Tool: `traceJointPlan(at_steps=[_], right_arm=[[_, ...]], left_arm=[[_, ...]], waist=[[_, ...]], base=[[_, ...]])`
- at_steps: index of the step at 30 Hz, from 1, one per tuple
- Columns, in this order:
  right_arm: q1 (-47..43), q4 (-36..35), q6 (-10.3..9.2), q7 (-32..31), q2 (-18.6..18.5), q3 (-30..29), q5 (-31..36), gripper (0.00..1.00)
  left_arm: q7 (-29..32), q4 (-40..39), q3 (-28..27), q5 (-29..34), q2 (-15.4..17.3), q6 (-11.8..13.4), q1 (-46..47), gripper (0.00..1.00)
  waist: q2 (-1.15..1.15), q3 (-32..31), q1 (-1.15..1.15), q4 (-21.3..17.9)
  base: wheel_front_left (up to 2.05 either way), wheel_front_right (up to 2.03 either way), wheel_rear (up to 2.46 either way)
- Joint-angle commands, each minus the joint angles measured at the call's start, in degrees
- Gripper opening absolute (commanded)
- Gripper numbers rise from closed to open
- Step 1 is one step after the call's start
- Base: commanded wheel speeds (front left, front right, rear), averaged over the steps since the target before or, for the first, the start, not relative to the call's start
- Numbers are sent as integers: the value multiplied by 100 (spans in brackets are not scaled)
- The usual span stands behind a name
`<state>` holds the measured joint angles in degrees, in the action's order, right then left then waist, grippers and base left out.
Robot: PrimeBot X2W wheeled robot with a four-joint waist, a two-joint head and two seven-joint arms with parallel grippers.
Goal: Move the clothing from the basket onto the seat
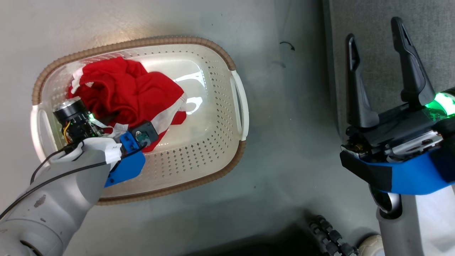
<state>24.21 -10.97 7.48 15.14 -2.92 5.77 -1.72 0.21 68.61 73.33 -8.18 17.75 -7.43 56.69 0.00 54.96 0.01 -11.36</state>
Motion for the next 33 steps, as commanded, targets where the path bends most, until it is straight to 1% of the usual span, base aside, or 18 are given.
traceJointPlan(at_steps=[1, 13, 14, 15, 16, 18, 23, 25, 33], right_arm=[[-45, -55, 3, 1, 6, 8, -14, 100], [-95, -287, 3, 1, 5, -25, 21, 100], [-97, -298, 3, 1, 5, -28, 26, 100], [-98, -304, 3, 1, 5, -29, 32, 100], [-95, -313, 3, 1, 5, -24, 34, 100], [-74, -316, 3, 1, 5, -24, 34, 100], [20, -280, 2, 1, 5, -50, 21, 100], [34, -226, 3, 1, 5, -56, -20, 100], [-8, 10, 3, 1, 5, -110, -57, 100]], left_arm=[[10, 47, 14, -26, 6, -7, 116, 100], [337, 153, 14, -285, -35, -7, 42, 100], [374, 157, 13, -407, -40, -7, 26, 42], [369, 141, 14, -471, -39, -7, 40, 7], [356, 116, 14, -465, -30, -7, 31, 0], [404, 93, 14, -485, -14, -7, -1, 0], [218, -35, 14, -670, 31, -7, 89, 0], [44, -141, 13, -934, 27, -7, 81, 0], [-435, -482, 14, -1434, -146, -7, -127, 0]], waist=[[0, 70, -1, -15], [0, 339, -1, -90], [0, 344, -1, -93], [0, 346, -1, -92], [0, 346, -1, -93], [0, 339, -1, -88], [0, 248, -1, -45], [0, 125, -1, -8], [0, -410, -1, 174]], base=[[0, 0, 0], [0, 0, 0], [0, 0, 0], [0, 0, 0], [0, 0, 0], [0, 0, 0], [0, 0, 0], [0, 0, 0], [0, 0, 0]])
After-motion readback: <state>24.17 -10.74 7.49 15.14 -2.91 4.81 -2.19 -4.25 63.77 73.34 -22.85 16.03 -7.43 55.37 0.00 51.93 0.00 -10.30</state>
